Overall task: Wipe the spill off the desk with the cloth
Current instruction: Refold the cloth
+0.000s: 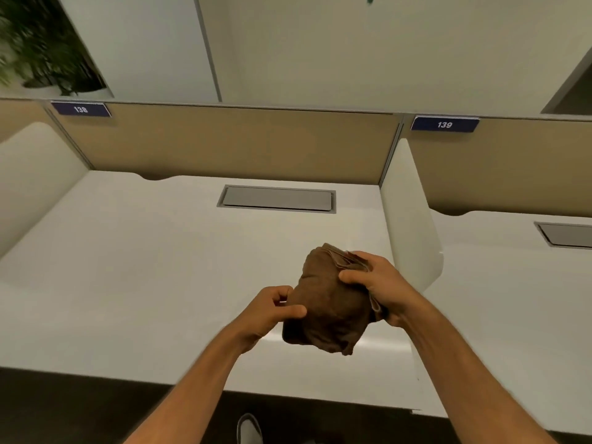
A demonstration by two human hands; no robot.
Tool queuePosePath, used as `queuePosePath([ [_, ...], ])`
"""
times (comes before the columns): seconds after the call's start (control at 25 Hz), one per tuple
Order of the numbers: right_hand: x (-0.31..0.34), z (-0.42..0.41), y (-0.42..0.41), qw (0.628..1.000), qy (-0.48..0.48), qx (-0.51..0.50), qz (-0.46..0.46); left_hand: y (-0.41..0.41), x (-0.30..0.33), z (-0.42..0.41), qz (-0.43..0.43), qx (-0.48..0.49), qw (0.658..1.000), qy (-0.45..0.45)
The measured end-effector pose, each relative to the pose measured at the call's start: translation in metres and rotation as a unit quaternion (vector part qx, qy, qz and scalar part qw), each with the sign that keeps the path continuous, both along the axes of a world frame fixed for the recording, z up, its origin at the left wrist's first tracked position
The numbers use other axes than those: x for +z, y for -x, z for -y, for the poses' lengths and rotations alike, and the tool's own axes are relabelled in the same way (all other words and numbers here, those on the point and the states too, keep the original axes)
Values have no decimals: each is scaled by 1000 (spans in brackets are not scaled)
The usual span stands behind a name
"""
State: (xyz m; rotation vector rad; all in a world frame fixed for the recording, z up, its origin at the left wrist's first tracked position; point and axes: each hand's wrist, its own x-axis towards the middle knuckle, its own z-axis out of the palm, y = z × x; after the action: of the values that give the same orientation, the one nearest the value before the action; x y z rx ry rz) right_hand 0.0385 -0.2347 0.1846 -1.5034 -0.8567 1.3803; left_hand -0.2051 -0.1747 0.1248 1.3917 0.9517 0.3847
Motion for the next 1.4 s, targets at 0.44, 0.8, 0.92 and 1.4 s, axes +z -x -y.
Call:
queuePosePath([
  [0.44,-88,-34,44,950,77,-112,-281,7,-2,-99,141,35,985,97],
  [0.8,-82,-79,91,974,61,-114,188,45,-41,-163,40,-1,999,-27],
  [0.92,-83,-78,93,953,59,-123,271,46,-47,-173,10,-46,997,-65],
  [1.4,-102,-56,62,986,64,-151,-43,-48,-41,-181,19,-127,992,-2],
])
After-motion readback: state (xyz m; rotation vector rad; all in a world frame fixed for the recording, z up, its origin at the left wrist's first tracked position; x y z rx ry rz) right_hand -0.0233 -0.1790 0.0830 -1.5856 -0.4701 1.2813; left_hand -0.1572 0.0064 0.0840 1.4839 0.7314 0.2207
